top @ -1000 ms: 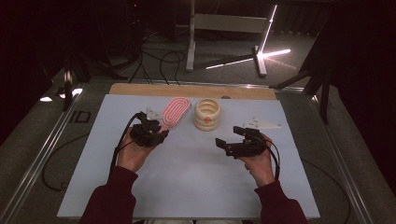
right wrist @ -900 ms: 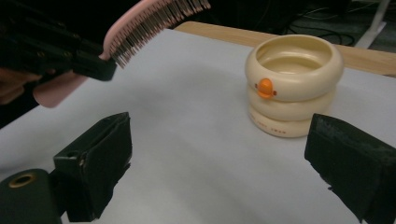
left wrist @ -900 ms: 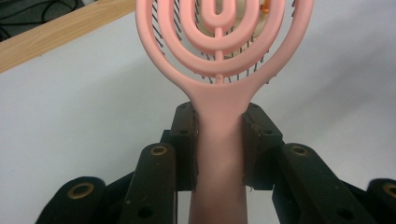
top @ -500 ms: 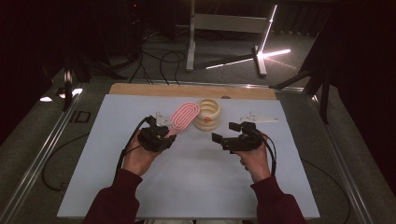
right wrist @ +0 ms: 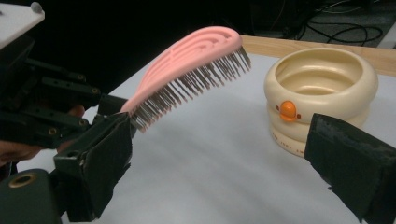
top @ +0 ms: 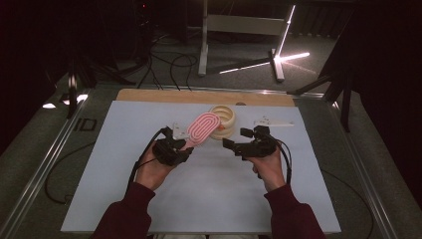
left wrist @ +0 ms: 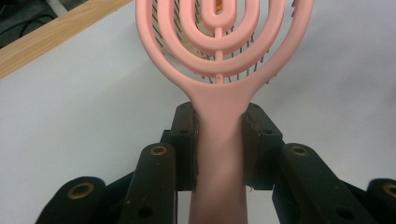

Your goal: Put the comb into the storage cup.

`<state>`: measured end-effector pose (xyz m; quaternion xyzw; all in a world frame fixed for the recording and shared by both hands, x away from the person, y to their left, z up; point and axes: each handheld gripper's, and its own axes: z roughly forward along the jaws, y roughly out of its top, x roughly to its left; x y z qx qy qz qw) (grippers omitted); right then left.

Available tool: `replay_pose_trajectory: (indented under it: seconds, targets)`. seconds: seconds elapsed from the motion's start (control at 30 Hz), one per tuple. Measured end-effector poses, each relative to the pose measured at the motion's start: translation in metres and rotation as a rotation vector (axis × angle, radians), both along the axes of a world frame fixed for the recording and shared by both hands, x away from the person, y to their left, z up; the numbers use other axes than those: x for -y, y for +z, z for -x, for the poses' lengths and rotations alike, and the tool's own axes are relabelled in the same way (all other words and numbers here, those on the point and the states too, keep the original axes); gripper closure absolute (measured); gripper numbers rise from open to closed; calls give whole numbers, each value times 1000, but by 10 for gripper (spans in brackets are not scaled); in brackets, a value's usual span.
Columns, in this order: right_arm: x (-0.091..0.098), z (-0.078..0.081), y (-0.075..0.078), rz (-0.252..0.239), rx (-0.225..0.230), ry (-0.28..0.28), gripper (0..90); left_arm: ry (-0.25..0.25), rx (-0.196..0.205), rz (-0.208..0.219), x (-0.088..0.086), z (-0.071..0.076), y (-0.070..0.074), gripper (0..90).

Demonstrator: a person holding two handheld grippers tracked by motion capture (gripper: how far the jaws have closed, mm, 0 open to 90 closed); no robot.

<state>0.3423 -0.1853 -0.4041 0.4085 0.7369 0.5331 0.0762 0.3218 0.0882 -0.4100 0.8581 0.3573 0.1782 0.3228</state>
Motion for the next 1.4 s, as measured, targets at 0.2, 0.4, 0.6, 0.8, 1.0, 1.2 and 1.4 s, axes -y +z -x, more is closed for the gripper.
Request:
replay_pose_trajectory:
  seconds: [0.2, 0.4, 0.6, 0.8, 1.0, 1.2, 1.4]
  targets:
    - [-5, -2, 4, -3, 2, 0, 78, -18, 16, -5, 6, 6, -2, 696]
    - [-12, -6, 2, -11, -13, 5, 78, -31, 27, 7, 12, 12, -3, 696]
    - [-18, -8, -2, -20, -59, 19, 79, -48, 28, 17, 19, 17, -5, 696]
    - [-19, -10, -3, -38, -92, 24, 97, -41, 27, 30, 23, 20, -7, 696]
    - [-17, -12, -7, -57, -126, 5, 100, -45, 31, 38, 25, 22, -6, 696]
    - [-23, -12, -9, -68, -160, 15, 136, -54, 52, 59, 30, 26, -3, 696]
    - [-25, -13, -9, -118, -199, 5, 277, -59, 67, 71, 35, 28, -2, 696]
